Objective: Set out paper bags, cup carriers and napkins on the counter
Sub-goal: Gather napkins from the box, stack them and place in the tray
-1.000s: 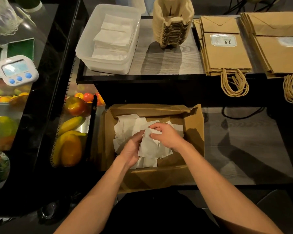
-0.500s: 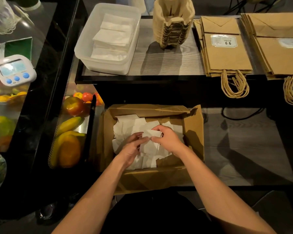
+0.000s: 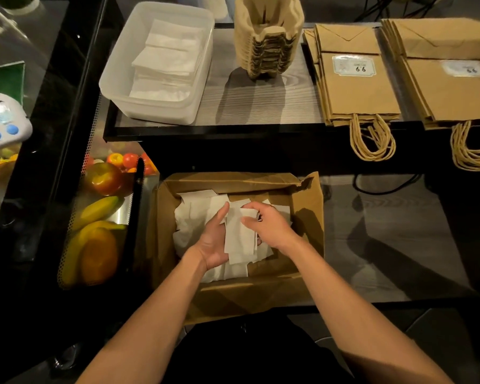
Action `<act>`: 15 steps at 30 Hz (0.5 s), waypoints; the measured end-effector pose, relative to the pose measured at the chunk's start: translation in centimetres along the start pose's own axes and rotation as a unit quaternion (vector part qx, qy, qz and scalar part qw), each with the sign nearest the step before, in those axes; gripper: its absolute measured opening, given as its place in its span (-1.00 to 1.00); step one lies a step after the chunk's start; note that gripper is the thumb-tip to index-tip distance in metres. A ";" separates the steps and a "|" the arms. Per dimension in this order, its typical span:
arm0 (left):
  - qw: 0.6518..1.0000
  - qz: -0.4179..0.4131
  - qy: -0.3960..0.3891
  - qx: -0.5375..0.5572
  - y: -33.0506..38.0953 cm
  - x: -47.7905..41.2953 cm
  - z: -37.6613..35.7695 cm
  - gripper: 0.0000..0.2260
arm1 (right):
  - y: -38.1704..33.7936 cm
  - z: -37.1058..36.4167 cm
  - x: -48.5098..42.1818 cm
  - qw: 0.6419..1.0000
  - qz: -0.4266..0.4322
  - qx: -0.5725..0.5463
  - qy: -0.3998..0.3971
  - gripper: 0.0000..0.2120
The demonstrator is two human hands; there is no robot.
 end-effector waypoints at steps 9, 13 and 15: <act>0.999 -0.003 0.033 0.036 -0.8 -1.0 -0.5 -0.42 | -0.8 2.7 0.2 0.998 0.050 -0.012 0.032 -0.78; 0.999 0.012 0.040 0.033 -0.3 -1.1 -0.5 -0.40 | -1.9 2.5 0.1 0.991 0.044 -0.033 -0.120 -0.89; 0.999 0.007 0.047 0.017 -0.2 -1.4 -0.5 -0.33 | -2.1 2.0 -0.1 0.989 0.056 0.014 -0.135 -0.90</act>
Point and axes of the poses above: each hand's wrist, its own x-axis away from the middle knuckle, its own z-axis out of the back of the hand, y = z × x, the point moved 5 cm from there along -x, towards the middle knuckle, and after that the axes turned 15 degrees about y, right-handed, at the moved point
